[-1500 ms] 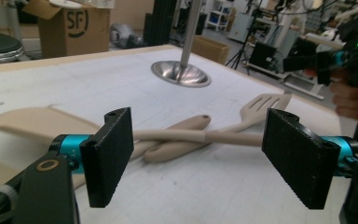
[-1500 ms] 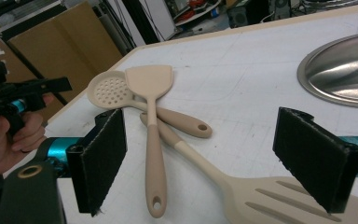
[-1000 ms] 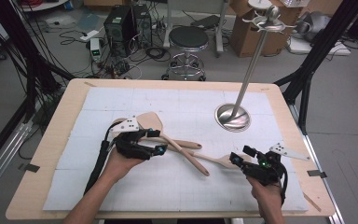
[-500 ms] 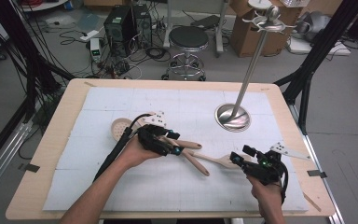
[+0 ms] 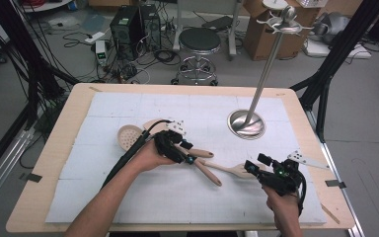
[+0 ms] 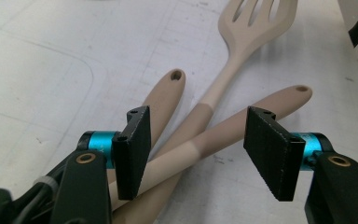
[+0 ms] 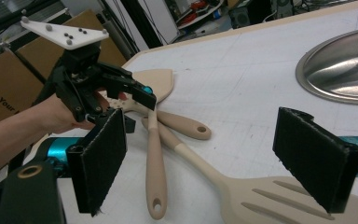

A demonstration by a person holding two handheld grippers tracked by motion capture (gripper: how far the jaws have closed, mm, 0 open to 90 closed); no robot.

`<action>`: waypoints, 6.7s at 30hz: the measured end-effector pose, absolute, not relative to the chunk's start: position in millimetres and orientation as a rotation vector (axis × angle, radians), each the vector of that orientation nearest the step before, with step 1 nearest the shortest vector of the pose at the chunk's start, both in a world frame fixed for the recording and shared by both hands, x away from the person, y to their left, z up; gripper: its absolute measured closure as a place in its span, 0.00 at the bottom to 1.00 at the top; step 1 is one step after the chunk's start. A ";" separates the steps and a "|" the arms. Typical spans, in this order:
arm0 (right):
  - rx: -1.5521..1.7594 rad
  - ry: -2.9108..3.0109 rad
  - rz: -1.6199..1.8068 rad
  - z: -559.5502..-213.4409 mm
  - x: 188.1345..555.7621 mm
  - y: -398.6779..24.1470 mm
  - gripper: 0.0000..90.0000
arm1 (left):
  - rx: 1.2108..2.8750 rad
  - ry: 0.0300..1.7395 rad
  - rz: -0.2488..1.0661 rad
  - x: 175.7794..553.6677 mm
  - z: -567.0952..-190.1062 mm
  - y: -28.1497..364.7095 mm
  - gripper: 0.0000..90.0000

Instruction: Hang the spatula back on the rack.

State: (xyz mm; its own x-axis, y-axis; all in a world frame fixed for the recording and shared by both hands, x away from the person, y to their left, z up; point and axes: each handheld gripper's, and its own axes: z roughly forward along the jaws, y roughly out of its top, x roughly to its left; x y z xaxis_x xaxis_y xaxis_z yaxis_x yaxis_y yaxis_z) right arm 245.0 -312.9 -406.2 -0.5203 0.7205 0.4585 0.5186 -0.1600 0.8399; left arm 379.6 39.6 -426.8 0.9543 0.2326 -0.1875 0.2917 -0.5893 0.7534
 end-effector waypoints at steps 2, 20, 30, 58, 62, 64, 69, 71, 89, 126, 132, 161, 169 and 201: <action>1.446 1.910 1.763 -406.5 244.9 -313.5 0.19 | 2.266 0.350 -0.074 378.5 -432.7 36.1 0.47; 1.450 1.906 1.771 -407.6 244.4 -311.6 0.19 | 2.376 0.210 0.034 367.6 -430.3 34.5 0.50; 1.440 1.897 1.780 -406.2 242.8 -313.2 0.19 | 2.426 0.094 0.089 357.0 -428.8 35.9 0.46; 1.439 1.894 1.783 -405.7 241.7 -314.1 0.19 | 2.450 -0.026 0.280 351.0 -438.1 32.0 0.43; 1.444 1.888 1.785 -405.7 241.7 -314.6 0.19 | 2.453 -0.053 0.313 349.7 -437.6 30.8 0.48; 1.442 1.888 1.784 -405.6 241.7 -314.5 0.19 | 2.453 -0.045 0.297 351.6 -436.4 31.8 0.50; 1.451 1.886 1.781 -405.8 241.2 -315.3 0.19 | 2.452 -0.052 0.288 353.1 -435.1 32.8 0.53; 1.455 1.883 1.782 -405.8 241.0 -316.2 0.19 | 2.449 -0.060 0.293 353.3 -435.0 32.6 0.55; 1.463 1.862 1.788 -405.8 239.9 -317.4 0.19 | 2.524 -0.187 0.290 354.6 -428.0 24.3 0.63; 1.477 1.823 1.796 -406.9 237.0 -325.9 0.19 | 2.272 0.033 0.262 397.6 -388.6 65.1 0.86; 1.479 1.814 1.794 -407.5 237.2 -327.8 0.19 | 2.280 0.092 0.367 407.3 -367.8 73.7 0.86; 1.481 1.819 1.792 -408.8 237.4 -324.9 0.19 | 1.888 0.368 0.257 411.7 -309.7 76.3 0.86; 1.478 1.823 1.799 -409.3 237.7 -324.9 0.19 | 1.751 0.430 0.155 413.8 -303.3 70.9 0.86; 1.455 1.838 1.878 -411.8 244.8 -320.9 0.19 | 1.675 0.526 0.191 432.9 -252.8 -3.0 0.86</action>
